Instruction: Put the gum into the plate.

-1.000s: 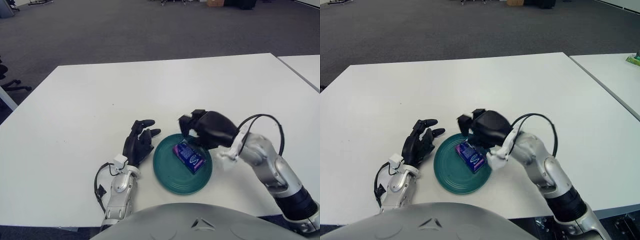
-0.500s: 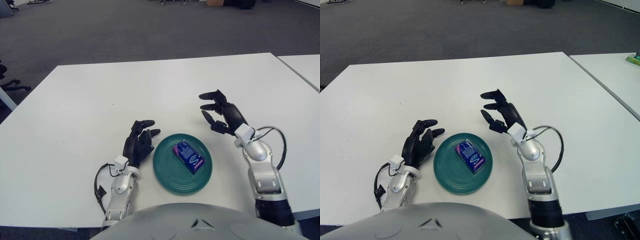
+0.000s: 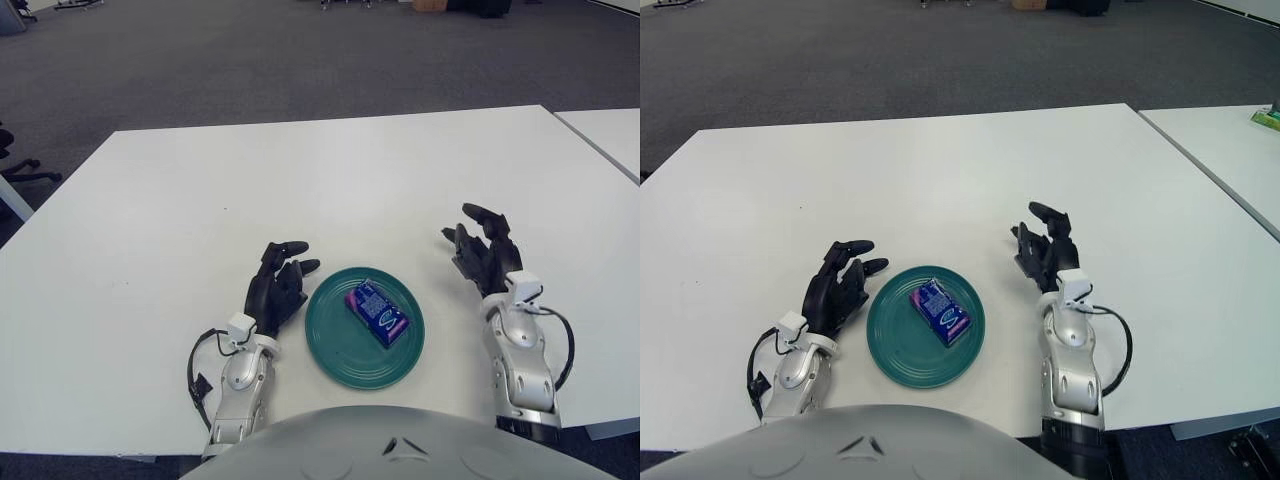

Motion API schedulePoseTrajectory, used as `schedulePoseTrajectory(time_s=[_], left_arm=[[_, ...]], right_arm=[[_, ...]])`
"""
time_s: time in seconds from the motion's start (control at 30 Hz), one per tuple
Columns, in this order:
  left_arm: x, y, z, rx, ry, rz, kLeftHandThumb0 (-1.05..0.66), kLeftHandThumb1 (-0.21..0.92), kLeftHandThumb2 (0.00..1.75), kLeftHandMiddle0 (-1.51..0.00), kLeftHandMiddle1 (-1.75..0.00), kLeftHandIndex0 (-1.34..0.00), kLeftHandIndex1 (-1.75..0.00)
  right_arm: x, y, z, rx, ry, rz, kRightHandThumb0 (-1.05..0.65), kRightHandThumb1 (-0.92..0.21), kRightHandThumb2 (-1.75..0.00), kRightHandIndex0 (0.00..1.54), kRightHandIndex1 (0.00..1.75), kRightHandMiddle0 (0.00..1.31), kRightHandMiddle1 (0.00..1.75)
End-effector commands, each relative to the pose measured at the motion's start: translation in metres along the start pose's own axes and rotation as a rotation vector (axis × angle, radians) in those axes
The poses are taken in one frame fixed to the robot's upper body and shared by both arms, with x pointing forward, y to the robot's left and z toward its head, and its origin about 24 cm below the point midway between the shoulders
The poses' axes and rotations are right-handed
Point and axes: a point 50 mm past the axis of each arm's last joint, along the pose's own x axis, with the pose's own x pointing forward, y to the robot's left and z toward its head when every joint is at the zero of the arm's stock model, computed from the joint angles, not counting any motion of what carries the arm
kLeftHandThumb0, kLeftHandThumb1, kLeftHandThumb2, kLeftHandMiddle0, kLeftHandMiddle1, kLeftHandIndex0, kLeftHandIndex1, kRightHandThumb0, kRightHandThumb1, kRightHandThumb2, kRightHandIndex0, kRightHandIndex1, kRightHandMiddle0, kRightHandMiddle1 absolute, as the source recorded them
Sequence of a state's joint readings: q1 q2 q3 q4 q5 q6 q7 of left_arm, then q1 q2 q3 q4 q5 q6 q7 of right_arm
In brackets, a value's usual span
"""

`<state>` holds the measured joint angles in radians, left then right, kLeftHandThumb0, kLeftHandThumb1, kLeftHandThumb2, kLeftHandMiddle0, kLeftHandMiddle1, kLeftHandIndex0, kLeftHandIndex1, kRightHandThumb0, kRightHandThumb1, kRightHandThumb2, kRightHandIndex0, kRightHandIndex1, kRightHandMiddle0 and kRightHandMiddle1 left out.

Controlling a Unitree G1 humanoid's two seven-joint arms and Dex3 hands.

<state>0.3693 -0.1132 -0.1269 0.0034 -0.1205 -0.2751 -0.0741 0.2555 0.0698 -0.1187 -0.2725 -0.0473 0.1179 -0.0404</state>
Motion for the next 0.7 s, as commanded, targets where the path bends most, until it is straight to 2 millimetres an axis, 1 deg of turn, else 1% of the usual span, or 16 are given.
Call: schedulePoseTrajectory(time_s=[0.0, 0.1, 0.3, 0.47, 0.67], left_arm=[[-0.007, 0.006, -0.012, -0.016, 0.079, 0.033, -0.58, 0.92, 0.77, -0.55, -0.97, -0.30, -1.28], [-0.007, 0.007, -0.013, -0.020, 0.084, 0.035, -0.58, 0.92, 0.76, -0.55, -0.97, -0.30, -1.28], [-0.007, 0.009, -0.013, -0.024, 0.089, 0.035, -0.58, 0.92, 0.75, -0.55, -0.96, -0.30, -1.28], [-0.007, 0.010, -0.012, -0.012, 0.085, 0.030, -0.59, 0.92, 0.75, -0.55, -0.96, -0.29, -1.27], [-0.008, 0.011, -0.009, 0.000, 0.071, 0.038, -0.58, 0.92, 0.73, -0.55, -0.99, -0.31, -1.27]], right_arm=[[-0.005, 0.004, 0.000, 0.005, 0.021, -0.004, -0.51, -0.92, -0.67, 0.49, 0.85, 0.07, 0.97], [-0.007, 0.004, -0.002, -0.004, 0.038, -0.001, -0.52, -0.92, -0.67, 0.47, 0.85, 0.07, 0.98], [-0.009, 0.006, -0.008, -0.025, 0.054, 0.015, -0.52, -0.92, -0.69, 0.44, 0.78, 0.09, 0.98], [-0.011, 0.008, -0.013, -0.044, 0.065, 0.036, -0.50, -0.92, -0.67, 0.47, 0.66, 0.14, 0.98], [-0.025, 0.016, -0.024, -0.053, 0.111, 0.063, -0.47, -0.92, -0.66, 0.46, 0.59, 0.17, 0.97]])
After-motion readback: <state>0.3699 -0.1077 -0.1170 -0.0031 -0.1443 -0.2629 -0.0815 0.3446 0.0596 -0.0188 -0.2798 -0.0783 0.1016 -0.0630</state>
